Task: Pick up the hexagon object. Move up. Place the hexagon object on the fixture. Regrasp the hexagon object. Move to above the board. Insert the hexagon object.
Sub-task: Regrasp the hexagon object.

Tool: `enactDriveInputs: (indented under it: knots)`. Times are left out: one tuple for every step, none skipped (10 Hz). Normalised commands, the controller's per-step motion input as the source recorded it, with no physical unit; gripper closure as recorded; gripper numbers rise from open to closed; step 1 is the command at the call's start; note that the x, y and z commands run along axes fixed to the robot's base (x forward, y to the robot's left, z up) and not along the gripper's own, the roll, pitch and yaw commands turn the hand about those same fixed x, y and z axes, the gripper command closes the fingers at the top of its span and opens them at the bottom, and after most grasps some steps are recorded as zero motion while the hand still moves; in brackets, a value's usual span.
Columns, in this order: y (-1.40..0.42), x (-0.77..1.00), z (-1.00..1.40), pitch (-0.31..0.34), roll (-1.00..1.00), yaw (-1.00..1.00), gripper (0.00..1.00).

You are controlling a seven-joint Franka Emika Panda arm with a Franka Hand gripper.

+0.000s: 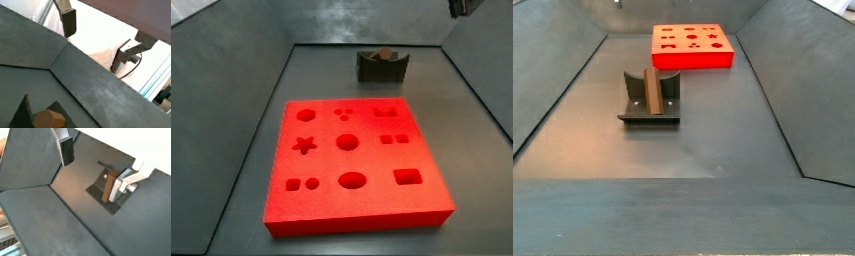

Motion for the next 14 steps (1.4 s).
enactDriveInputs:
  knots:
    - [-0.03, 0.09, -0.01, 0.112, 0.24, 0.13, 0.00]
    - [0.08, 0.03, -1.00, 0.070, 0.22, 0.09, 0.00]
    - [0.07, 0.04, -1.00, 0.037, 0.20, 0.10, 0.00]
    - [0.07, 0.04, -1.00, 0.023, 0.18, 0.11, 0.00]
    - [0.06, 0.05, -1.00, 0.001, 0.13, 0.11, 0.00]
    - [0.06, 0.06, -1.00, -0.017, 0.10, 0.10, 0.00]
    - [0.05, 0.08, -1.00, -0.039, 0.07, 0.09, 0.00]
    - [0.05, 0.08, -1.00, -0.051, 0.07, 0.08, 0.00]
    - [0.04, 0.09, -1.00, -0.065, 0.07, 0.06, 0.00]
    - [0.04, 0.10, -1.00, -0.071, 0.06, 0.04, 0.00]
    - [0.03, 0.11, -1.00, -0.072, 0.06, 0.03, 0.00]
    - [0.03, 0.11, -0.98, -0.071, 0.06, 0.02, 0.00]
    - [0.02, 0.09, -0.78, -0.063, 0.06, 0.00, 0.00]
    - [0.01, 0.09, -0.69, -0.058, 0.06, 0.00, 0.00]
